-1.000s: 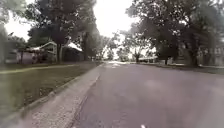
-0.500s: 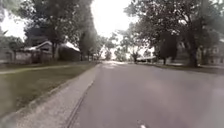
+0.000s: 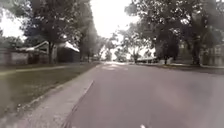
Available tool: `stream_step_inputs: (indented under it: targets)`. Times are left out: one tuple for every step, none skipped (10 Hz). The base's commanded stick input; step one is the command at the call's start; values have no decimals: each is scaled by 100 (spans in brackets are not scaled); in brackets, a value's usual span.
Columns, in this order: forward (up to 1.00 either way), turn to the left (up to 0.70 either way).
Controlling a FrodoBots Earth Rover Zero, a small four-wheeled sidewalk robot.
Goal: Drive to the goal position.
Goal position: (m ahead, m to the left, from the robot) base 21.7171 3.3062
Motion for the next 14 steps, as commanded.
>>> stream_step_inputs:
  targets:
    - [100,0]
    - [100,0]
    - [100,0]
    - [100,1]
    - [100,3]
    - [100,28]
    - [100,2]
    - [100,0]
    - [100,0]
    - [100,0]
    - [100,0]
    - [100,0]
    - [100,0]
    - [100,0]
